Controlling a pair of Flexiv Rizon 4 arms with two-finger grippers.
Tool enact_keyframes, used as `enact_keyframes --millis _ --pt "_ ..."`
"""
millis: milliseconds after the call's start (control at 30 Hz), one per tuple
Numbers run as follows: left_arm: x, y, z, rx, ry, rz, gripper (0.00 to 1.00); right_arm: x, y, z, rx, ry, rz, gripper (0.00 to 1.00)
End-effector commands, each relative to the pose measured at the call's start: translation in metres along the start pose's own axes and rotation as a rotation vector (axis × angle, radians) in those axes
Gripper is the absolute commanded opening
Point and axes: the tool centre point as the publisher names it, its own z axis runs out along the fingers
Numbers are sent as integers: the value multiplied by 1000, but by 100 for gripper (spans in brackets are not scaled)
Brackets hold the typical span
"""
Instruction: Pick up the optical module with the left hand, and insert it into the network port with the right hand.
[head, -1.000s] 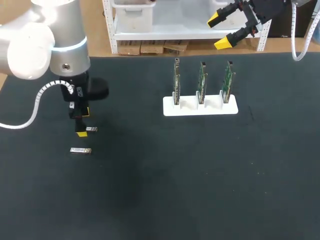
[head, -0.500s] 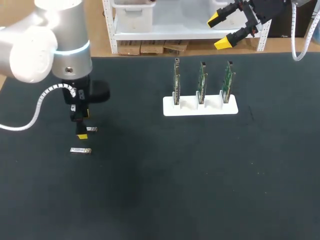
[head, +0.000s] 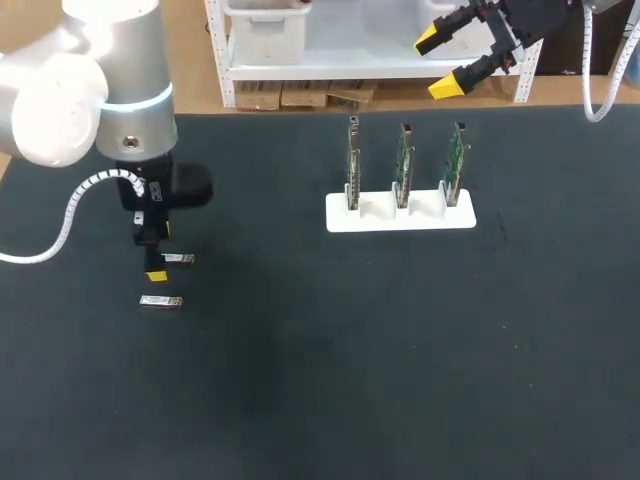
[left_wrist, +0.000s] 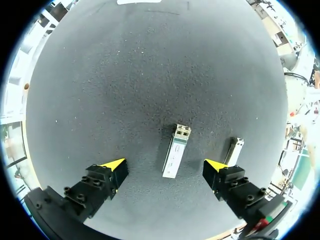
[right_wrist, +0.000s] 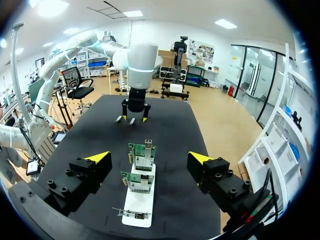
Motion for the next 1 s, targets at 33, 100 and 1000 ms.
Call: enact_keyframes --millis 33,100,1000 --pt "1 1 6 6 0 1 100 0 2 0 3 0 0 100" --pt "0 1 6 7 0 1 100 0 2 0 3 0 0 100" --pt "8 -2 11 47 -60 -9 0 0 2 0 3 0 0 100"
